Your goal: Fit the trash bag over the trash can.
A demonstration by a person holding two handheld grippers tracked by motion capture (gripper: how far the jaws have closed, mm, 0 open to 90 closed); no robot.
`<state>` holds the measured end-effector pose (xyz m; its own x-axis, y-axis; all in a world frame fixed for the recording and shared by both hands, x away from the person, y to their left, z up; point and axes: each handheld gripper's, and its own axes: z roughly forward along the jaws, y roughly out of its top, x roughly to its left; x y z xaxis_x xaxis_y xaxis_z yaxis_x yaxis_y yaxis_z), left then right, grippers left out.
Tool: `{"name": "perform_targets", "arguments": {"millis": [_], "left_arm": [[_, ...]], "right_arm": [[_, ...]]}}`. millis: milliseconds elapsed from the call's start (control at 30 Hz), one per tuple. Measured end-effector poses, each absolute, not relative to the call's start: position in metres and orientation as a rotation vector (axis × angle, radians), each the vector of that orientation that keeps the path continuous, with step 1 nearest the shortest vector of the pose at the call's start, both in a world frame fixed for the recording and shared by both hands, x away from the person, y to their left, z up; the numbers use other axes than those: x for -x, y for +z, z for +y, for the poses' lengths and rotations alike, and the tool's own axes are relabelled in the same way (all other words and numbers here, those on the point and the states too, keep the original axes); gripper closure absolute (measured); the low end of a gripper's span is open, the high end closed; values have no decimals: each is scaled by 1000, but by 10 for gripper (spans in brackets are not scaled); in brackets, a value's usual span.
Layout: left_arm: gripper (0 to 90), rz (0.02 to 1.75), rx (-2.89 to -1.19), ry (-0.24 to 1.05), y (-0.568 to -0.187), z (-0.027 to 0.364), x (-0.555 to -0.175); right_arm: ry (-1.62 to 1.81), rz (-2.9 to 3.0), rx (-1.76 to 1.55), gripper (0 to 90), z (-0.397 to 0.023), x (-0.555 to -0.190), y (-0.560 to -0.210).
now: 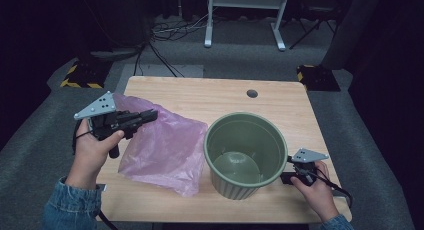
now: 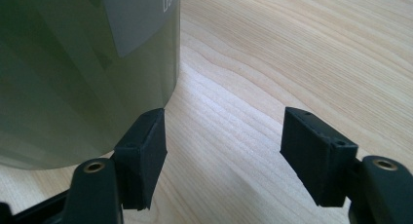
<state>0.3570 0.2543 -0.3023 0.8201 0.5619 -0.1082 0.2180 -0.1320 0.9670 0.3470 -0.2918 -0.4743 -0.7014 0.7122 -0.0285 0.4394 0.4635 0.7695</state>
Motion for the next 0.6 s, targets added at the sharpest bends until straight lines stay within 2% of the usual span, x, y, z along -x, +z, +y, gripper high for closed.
{"name": "perform_targets", "arguments": {"millis": [600], "left_arm": [[895, 569, -1625, 357, -265, 270, -364]], "right_arm": [[1109, 2358, -1014, 341, -300, -342, -481]]}}
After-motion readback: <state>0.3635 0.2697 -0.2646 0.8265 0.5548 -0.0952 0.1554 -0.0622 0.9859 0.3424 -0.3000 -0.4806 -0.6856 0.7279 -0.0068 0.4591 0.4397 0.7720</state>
